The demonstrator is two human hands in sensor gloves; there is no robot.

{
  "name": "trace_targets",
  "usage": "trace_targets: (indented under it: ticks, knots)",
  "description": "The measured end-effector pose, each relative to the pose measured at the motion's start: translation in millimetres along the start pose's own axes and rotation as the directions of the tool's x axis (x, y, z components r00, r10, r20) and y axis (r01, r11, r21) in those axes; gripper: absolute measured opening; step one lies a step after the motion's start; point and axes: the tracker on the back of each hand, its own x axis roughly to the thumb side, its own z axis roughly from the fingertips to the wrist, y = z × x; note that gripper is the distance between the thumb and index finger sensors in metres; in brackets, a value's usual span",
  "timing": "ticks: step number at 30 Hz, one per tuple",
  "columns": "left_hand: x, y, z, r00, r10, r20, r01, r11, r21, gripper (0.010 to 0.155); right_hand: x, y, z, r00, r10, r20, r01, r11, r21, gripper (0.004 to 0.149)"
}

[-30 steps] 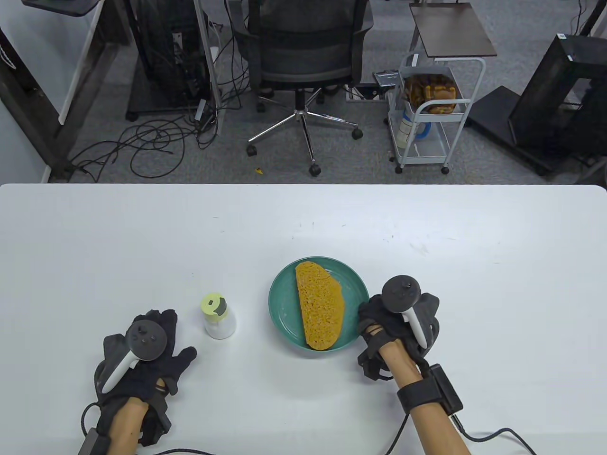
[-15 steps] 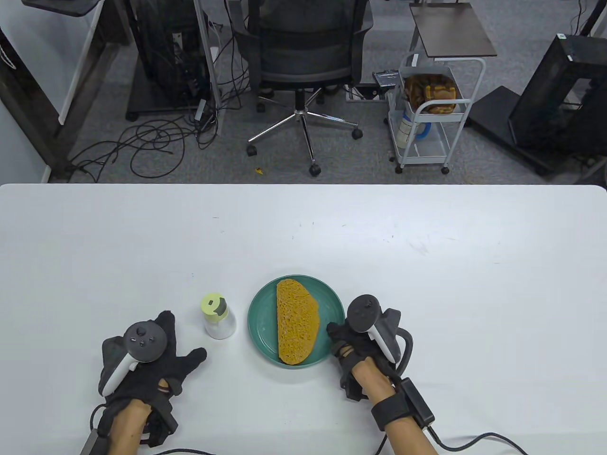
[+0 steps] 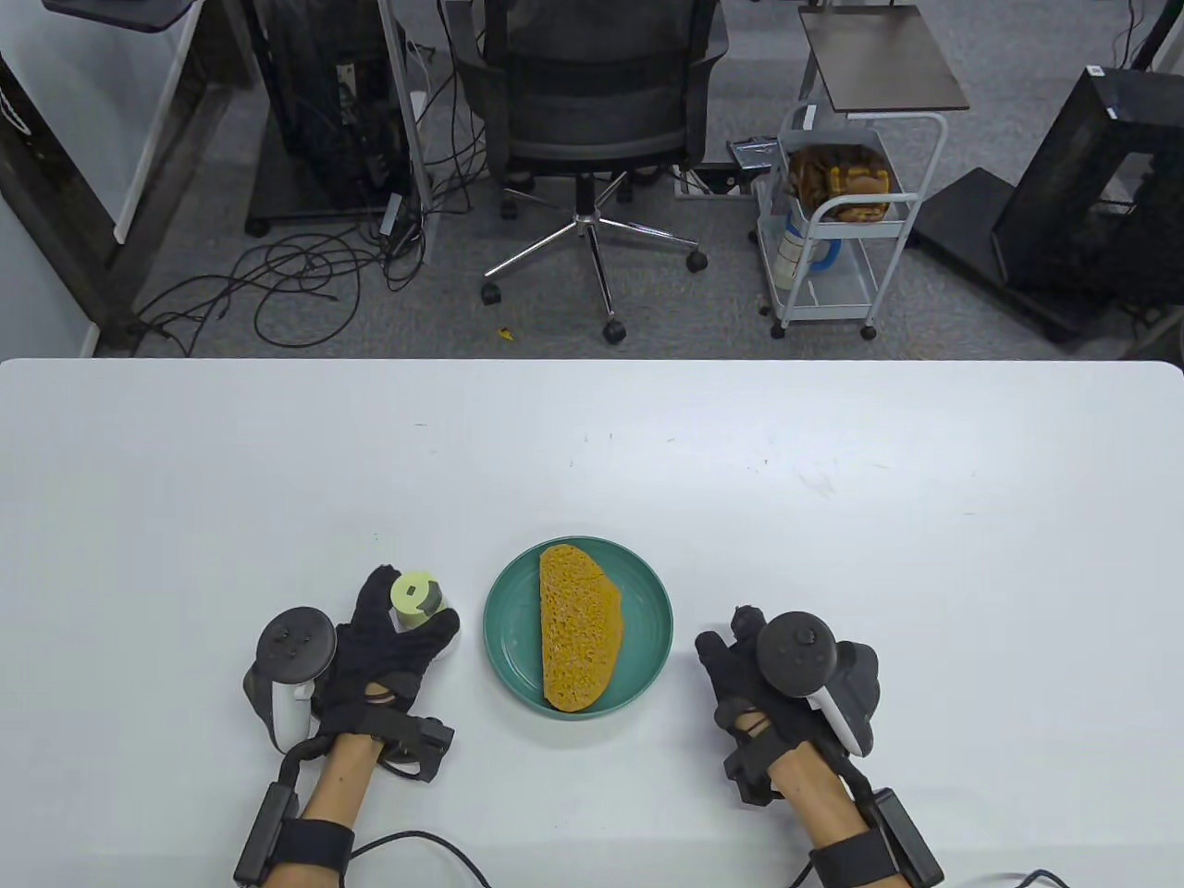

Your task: Press dispenser to sprinkle granules onto bread slice

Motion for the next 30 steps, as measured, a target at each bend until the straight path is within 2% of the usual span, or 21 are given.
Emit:
trace_targets:
  ticks: [2, 5, 7, 8, 9, 11, 13, 15, 16, 17, 18, 19, 20, 22, 24, 26, 27, 28, 29, 30]
  knots:
    - [2.2, -1.7, -7.5, 0.998, 0.049, 0.027, -0.049, 0.999, -0.001, 0.087, -2.6, -2.5, -2.2, 1.0, -0.006, 0.0, 0.006, 1.0, -0.008, 0.067]
    - [5.9, -2.3, -11.7, 0.996, 0.057, 0.071, -0.061, 0.996, 0.06, 0.079, -6.7, -6.1, -3.0, 1.0, -0.03, -0.003, 0.029, 0.999, -0.023, 0.067]
    - [9.6, -1.7, -9.7, 0.989, 0.058, 0.138, -0.078, 0.987, 0.141, 0.078, -9.7, -9.1, -1.8, 0.998, -0.058, -0.008, 0.057, 0.998, -0.028, 0.067]
    - [12.8, -1.8, -9.4, 0.969, 0.044, 0.242, -0.098, 0.971, 0.216, 0.077, -12.6, -12.1, -1.1, 0.997, -0.075, -0.017, 0.075, 0.997, -0.036, 0.067]
    - [17.9, 0.4, -8.8, 0.96, 0.006, 0.281, -0.088, 0.956, 0.281, 0.076, -14.5, -14.4, -0.7, 0.996, -0.087, -0.024, 0.086, 0.995, -0.046, 0.067]
    - [33.4, 0.4, -7.8, 0.941, -0.01, 0.337, -0.105, 0.941, 0.321, 0.071, -18.5, -20.4, -0.1, 0.992, -0.123, -0.033, 0.12, 0.99, -0.071, 0.067]
    - [55.9, -0.5, -11.7, 0.923, -0.095, 0.373, -0.015, 0.959, 0.282, 0.07, -21.0, -25.9, 0.1, 0.988, -0.151, -0.035, 0.147, 0.985, -0.094, 0.066]
    - [87.0, -6.1, -14.9, 0.859, -0.275, 0.431, 0.174, 0.95, 0.26, 0.07, -22.0, -28.8, -0.1, 0.988, -0.148, -0.034, 0.144, 0.984, -0.104, 0.066]
    - [107.8, -13.0, -16.7, 0.788, -0.407, 0.462, 0.32, 0.912, 0.258, 0.07, -22.2, -29.5, -0.1, 0.989, -0.145, -0.035, 0.14, 0.984, -0.106, 0.066]
    - [128.2, -24.0, -16.7, 0.672, -0.545, 0.501, 0.476, 0.836, 0.272, 0.07, -21.9, -30.2, 0.0, 0.99, -0.14, -0.032, 0.136, 0.984, -0.112, 0.066]
    - [141.0, -33.2, -16.6, 0.579, -0.619, 0.53, 0.564, 0.774, 0.289, 0.07, -21.8, -30.3, 0.1, 0.99, -0.138, -0.031, 0.134, 0.985, -0.113, 0.066]
    - [158.7, -50.0, -14.6, 0.411, -0.717, 0.563, 0.685, 0.65, 0.328, 0.07, -21.7, -29.8, -0.1, 0.991, -0.132, -0.027, 0.128, 0.985, -0.112, 0.066]
    - [168.8, -64.6, -13.0, 0.27, -0.764, 0.586, 0.754, 0.546, 0.365, 0.069, -20.9, -29.7, 0.0, 0.992, -0.126, -0.023, 0.122, 0.986, -0.113, 0.066]
    - [182.5, -106.7, -5.1, -0.112, -0.794, 0.598, 0.836, 0.25, 0.488, 0.069, -19.6, -28.8, -0.2, 0.994, -0.106, -0.011, 0.104, 0.989, -0.11, 0.066]
    - [173.0, -152.6, -0.2, -0.54, -0.675, 0.503, 0.761, -0.135, 0.635, 0.069, -18.6, -27.4, 0.5, 0.997, -0.073, -0.001, 0.073, 0.992, -0.106, 0.065]
    - [156.9, -174.8, -3.3, -0.757, -0.53, 0.382, 0.606, -0.35, 0.715, 0.069, -18.6, -26.7, 1.1, 0.998, -0.057, 0.002, 0.057, 0.993, -0.104, 0.065]
    - [153.0, -177.8, -4.0, -0.771, -0.539, 0.339, 0.576, -0.361, 0.733, 0.069, -18.6, -26.5, 1.7, 0.998, -0.058, 0.002, 0.058, 0.993, -0.102, 0.065]
    - [153.0, -176.0, -5.3, -0.729, -0.578, 0.368, 0.618, -0.323, 0.717, 0.069, -19.0, -26.9, 2.4, 0.998, -0.065, 0.003, 0.065, 0.993, -0.101, 0.065]
    - [154.3, -167.8, -6.1, -0.61, -0.666, 0.429, 0.715, -0.229, 0.661, 0.07, -19.2, -28.3, 3.1, 0.997, -0.074, 0.005, 0.074, 0.992, -0.104, 0.065]
    - [155.2, -159.7, -6.8, -0.523, -0.724, 0.45, 0.76, -0.158, 0.63, 0.069, -19.4, -29.2, 3.2, 0.997, -0.077, 0.007, 0.077, 0.991, -0.107, 0.065]
